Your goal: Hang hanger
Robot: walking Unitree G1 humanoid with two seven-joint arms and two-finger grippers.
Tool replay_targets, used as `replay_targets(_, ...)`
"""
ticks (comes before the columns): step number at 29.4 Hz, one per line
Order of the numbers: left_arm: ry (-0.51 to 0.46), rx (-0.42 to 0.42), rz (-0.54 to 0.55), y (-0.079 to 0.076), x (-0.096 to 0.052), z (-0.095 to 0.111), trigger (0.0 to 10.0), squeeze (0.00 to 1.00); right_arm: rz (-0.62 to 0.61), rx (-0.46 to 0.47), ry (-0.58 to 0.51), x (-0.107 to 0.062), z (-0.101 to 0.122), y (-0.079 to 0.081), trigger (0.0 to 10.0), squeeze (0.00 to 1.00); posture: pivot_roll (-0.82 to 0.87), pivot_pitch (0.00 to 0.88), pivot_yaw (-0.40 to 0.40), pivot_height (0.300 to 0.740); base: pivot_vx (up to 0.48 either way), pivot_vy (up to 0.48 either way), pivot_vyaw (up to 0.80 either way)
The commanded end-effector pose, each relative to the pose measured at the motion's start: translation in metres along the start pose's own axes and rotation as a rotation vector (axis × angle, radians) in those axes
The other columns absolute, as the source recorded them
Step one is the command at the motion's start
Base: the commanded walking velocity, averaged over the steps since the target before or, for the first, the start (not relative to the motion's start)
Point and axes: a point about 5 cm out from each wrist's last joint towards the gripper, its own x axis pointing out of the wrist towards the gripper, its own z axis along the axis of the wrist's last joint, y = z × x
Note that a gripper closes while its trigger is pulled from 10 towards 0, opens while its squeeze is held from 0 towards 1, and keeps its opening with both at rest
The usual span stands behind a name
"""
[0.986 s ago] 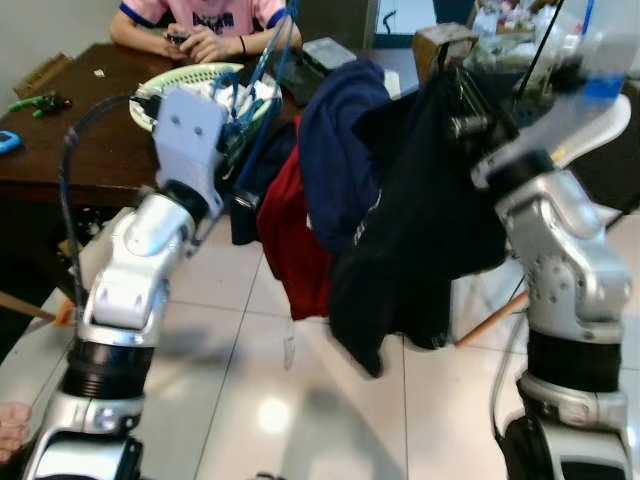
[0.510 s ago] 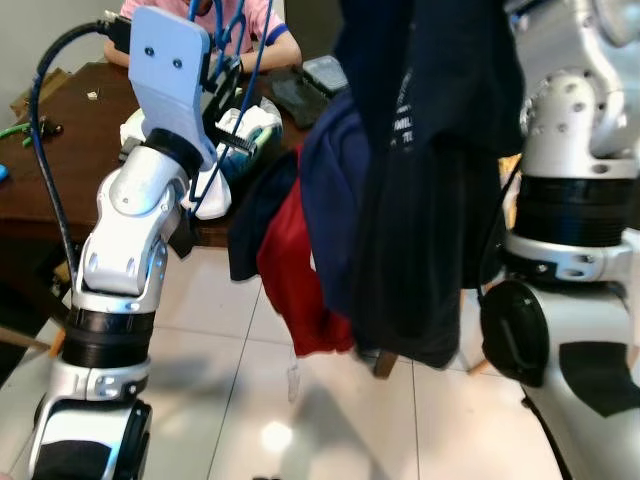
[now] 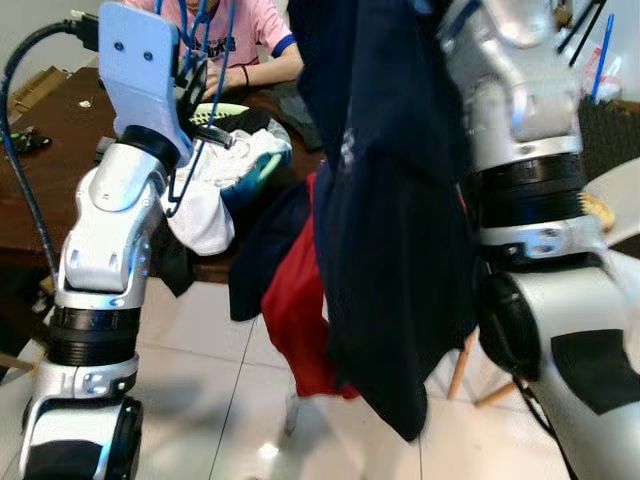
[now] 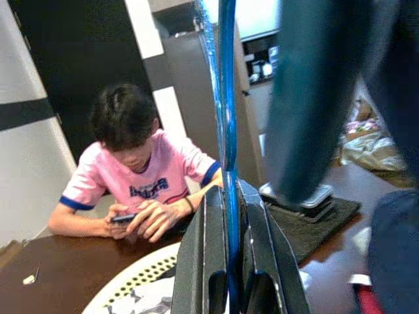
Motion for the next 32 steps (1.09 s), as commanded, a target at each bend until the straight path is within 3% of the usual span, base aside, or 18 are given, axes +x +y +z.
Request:
replay_targets(1, 0.002, 0.016, -0.005, 0.001, 0.0, 0.001, 10.0, 0.0, -0.024, -0.015, -0.006, -0.001, 0.004, -0.007, 10.0, 0.0, 0.08, 0.146, 0.024, 0.74, 0.48, 0.0, 0.0)
replay_targets(5, 0.002, 0.016, -0.005, 0.001, 0.0, 0.001, 10.0, 0.0, -0.024, -0.015, -0.006, -0.001, 0.004, -0.007, 10.0, 0.0, 0.08, 0.146, 0.024, 0.74, 0.48, 0.0, 0.0)
replay_targets(7, -0.004, -0.004, -0.018, -0.001, 0.0, 0.001, 10.0, 0.0, -0.033, -0.039, 0.049, -0.003, -0.007, -0.006, 10.0, 0.0, 0.08, 0.146, 0.027, 0.74, 0.48, 0.0, 0.0)
replay_targets(8, -0.011, -0.034, -0.031, -0.005, 0.001, 0.003, 10.0, 0.0, -0.069, -0.091, 0.218, -0.02, -0.041, -0.015, 10.0, 0.0, 0.07, 0.149, 0.032, 0.74, 0.0, 0.0, 0.0)
replay_targets(9, -0.011, -0.034, -0.031, -0.005, 0.001, 0.003, 10.0, 0.0, -0.069, -0.091, 0.218, -0.02, -0.041, -0.015, 10.0, 0.0, 0.07, 0.149, 0.032, 0.74, 0.0, 0.0, 0.0)
replay_targets(11, -0.008, -0.087, -0.078, -0.012, 0.001, 0.002, 10.0, 0.0, -0.145, -0.17, 0.455, -0.051, -0.087, -0.033, 10.0, 0.0, 0.07, 0.147, 0.035, 0.74, 0.0, 0.0, 0.0)
replay_targets(13, -0.008, -0.087, -0.078, -0.012, 0.001, 0.002, 10.0, 0.0, -0.145, -0.17, 0.455, -0.051, -0.087, -0.033, 10.0, 0.0, 0.07, 0.147, 0.035, 0.74, 0.0, 0.0, 0.0)
replay_targets(15, 0.003, -0.129, -0.167, -0.023, -0.002, 0.0, 10.0, 0.0, -0.192, -0.223, 0.567, -0.07, -0.107, -0.047, 10.0, 0.0, 0.06, 0.153, 0.033, 0.74, 0.0, 0.0, 0.0)
replay_targets(16, 0.003, -0.129, -0.167, -0.023, -0.002, 0.0, 10.0, 0.0, -0.192, -0.223, 0.567, -0.07, -0.107, -0.047, 10.0, 0.0, 0.06, 0.153, 0.033, 0.74, 0.0, 0.0, 0.0)
replay_targets(18, 0.006, -0.154, -0.271, -0.038, -0.005, 0.001, 10.0, 0.0, -0.155, -0.262, 0.69, -0.092, -0.124, -0.052, 10.0, 0.0, 0.06, 0.159, 0.032, 0.74, 0.0, 0.0, 0.0)
replay_targets(23, 0.035, -0.187, -0.331, -0.046, -0.009, -0.002, 10.0, 0.0, -0.132, -0.282, 0.773, -0.109, -0.135, -0.056, 10.0, 0.0, 0.06, 0.162, 0.033, 0.74, 0.0, 0.0, 0.0)
replay_targets(26, 0.087, -0.261, -0.378, -0.052, -0.015, -0.009, 10.0, 0.0, -0.176, -0.304, 0.832, -0.123, -0.14, -0.065, 10.0, 0.0, 0.05, 0.164, 0.033, 0.74, 0.0, 0.0, 0.0)
replay_targets(29, 0.127, -0.28, -0.447, -0.056, -0.02, -0.014, 10.0, 0.0, -0.204, -0.275, 0.853, -0.131, -0.141, -0.07, 10.0, 0.0, 0.05, 0.167, 0.034, 0.74, 0.0, 0.0, 0.0)
replay_targets(30, 0.135, -0.281, -0.517, -0.06, -0.024, -0.014, 10.0, 0.0, -0.185, -0.239, 0.861, -0.137, -0.143, -0.07, 10.0, 0.71, 0.06, 0.168, 0.032, 0.74, 0.0, 0.0, 0.0)
replay_targets(32, 0.141, -0.283, -0.566, -0.062, -0.027, -0.014, 10.0, 0.0, -0.17, -0.214, 0.865, -0.141, -0.144, -0.069, 10.0, 0.71, 0.06, 0.168, 0.032, 0.74, 0.0, 0.0, 0.0)
